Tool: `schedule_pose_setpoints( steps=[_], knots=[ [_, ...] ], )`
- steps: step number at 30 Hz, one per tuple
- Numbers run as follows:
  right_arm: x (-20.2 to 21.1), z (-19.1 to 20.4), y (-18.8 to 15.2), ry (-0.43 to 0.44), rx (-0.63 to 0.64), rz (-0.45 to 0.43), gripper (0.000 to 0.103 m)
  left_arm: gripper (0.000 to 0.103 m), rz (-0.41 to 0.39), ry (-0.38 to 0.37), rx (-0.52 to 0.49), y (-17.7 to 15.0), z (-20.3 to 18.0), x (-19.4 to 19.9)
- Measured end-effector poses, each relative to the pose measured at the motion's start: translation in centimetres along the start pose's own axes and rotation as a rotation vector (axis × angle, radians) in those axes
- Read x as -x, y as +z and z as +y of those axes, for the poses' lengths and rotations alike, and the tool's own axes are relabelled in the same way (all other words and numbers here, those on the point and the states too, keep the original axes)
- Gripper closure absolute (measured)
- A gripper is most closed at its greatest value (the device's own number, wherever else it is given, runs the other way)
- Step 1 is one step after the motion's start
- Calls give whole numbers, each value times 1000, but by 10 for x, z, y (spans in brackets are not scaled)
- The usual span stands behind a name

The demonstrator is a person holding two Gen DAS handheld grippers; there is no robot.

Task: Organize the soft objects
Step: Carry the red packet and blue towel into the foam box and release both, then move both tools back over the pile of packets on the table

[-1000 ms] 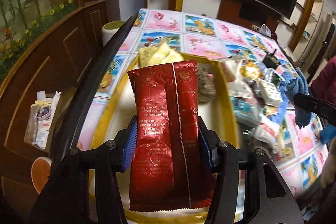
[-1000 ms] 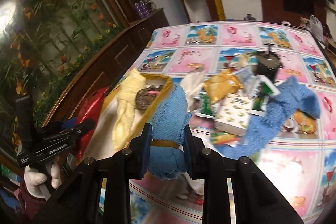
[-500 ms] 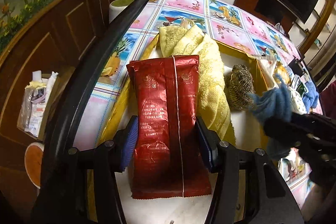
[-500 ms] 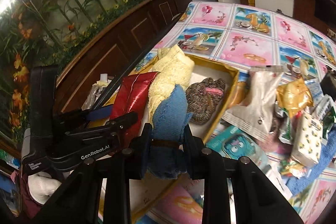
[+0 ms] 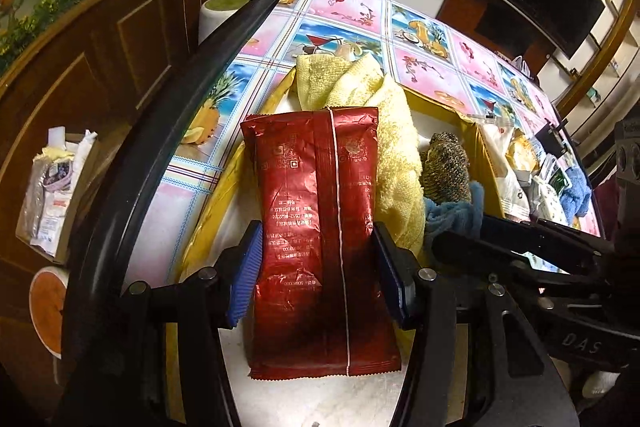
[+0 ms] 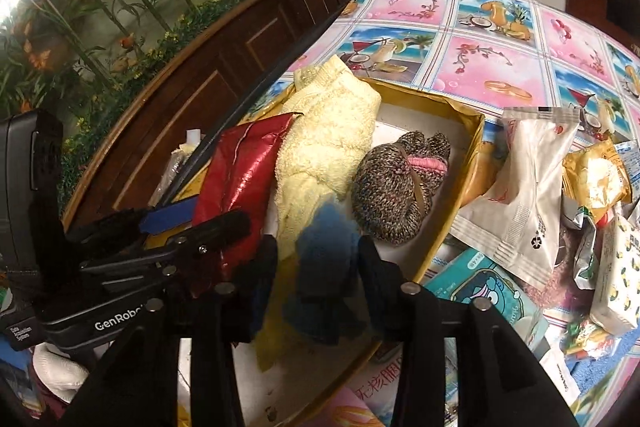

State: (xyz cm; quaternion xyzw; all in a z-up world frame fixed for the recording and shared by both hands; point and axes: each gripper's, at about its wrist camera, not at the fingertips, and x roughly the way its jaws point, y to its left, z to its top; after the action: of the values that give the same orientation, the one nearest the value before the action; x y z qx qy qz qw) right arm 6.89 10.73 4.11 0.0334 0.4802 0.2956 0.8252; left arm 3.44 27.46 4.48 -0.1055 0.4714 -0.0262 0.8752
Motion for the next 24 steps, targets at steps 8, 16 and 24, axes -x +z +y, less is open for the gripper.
schedule_pose_setpoints(
  steps=[8,16,24],
  knots=[
    [44,-19,0,16,-41,-97,54,50,-111,-45,70,5,4,39],
    [108,-92,-21,-70,-187,-201,50,47,-175,-101,59,-9,-25,77],
    [110,-132,-63,-117,-259,-145,50,48,-72,-180,-110,-43,-108,53]
  ],
)
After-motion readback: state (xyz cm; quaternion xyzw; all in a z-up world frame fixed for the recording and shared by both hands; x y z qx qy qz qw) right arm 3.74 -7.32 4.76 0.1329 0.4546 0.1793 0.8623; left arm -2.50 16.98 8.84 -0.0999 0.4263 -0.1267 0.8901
